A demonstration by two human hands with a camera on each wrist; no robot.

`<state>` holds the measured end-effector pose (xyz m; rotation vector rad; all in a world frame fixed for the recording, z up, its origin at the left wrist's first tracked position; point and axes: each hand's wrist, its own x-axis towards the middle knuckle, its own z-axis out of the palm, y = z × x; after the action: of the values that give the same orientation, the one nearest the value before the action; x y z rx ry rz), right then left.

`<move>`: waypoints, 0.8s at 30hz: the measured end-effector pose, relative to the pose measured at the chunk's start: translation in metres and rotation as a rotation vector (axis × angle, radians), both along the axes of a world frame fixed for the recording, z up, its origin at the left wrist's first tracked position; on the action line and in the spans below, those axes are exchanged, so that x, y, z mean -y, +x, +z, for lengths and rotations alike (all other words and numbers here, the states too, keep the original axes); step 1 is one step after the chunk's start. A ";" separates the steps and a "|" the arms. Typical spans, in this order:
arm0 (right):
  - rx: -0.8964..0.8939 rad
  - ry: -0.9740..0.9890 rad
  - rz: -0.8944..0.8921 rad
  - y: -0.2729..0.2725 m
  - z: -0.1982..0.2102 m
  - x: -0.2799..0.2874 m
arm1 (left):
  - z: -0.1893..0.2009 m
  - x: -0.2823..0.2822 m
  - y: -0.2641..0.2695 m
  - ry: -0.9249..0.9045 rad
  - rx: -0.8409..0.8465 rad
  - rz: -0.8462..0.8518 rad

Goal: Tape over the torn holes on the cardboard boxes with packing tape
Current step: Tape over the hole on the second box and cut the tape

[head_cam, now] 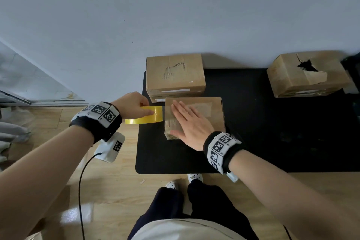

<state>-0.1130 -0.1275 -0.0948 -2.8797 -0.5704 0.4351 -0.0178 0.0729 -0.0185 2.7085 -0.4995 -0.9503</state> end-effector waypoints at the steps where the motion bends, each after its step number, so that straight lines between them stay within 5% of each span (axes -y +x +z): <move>1: -0.006 -0.022 0.009 -0.001 -0.005 -0.001 | 0.001 0.001 -0.001 -0.006 -0.008 -0.011; 19: 0.022 -0.092 -0.103 -0.017 -0.018 0.060 | -0.004 0.010 -0.001 0.067 -0.153 -0.131; 24: 0.046 0.050 -0.306 -0.032 -0.010 0.091 | -0.004 0.012 0.001 -0.004 -0.150 -0.124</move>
<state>-0.1455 -0.2183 -0.1047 -2.8660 -0.1387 0.3025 -0.0166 0.0605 -0.0223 2.6022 -0.6444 -1.1720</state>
